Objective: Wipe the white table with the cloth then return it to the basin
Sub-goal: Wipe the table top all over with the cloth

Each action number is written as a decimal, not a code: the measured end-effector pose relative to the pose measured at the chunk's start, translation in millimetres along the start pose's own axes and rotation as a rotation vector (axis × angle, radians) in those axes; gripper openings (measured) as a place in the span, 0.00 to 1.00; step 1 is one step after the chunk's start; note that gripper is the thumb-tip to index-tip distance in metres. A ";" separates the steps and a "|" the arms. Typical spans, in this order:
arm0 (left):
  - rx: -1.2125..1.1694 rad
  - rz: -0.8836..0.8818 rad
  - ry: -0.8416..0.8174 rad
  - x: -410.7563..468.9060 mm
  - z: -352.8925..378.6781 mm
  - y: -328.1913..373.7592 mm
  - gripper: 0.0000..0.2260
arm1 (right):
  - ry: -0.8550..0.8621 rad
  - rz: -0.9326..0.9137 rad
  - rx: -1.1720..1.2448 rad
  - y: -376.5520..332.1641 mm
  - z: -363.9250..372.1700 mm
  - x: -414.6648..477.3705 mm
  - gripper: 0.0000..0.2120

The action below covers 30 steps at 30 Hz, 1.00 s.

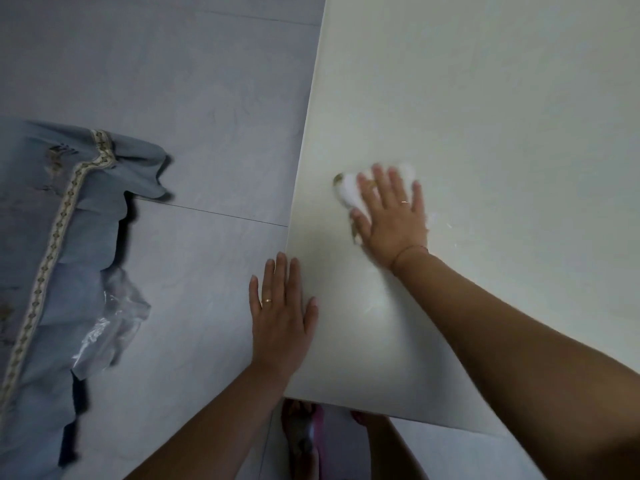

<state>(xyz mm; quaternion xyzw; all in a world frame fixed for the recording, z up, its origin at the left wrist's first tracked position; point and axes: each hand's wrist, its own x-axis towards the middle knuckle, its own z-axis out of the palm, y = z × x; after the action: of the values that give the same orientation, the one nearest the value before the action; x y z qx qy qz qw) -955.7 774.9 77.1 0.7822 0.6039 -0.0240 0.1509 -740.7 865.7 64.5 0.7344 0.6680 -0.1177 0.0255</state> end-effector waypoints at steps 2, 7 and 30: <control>0.023 0.014 0.007 18.6 -5.3 4.2 0.28 | 0.018 0.240 0.084 -15.2 -0.1 6.9 0.28; 0.035 0.026 0.018 64.1 -9.6 24.3 0.28 | -0.036 -0.053 0.033 -34.4 -2.3 8.0 0.29; -0.007 0.064 0.071 81.5 10.1 30.1 0.31 | 0.061 0.320 0.117 -15.7 -22.4 125.0 0.27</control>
<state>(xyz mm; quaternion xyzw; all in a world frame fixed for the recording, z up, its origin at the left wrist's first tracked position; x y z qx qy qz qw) -903.6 841.8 55.8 0.8010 0.5837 0.0108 0.1326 -743.1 993.6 62.3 0.8349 0.5348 -0.1286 -0.0191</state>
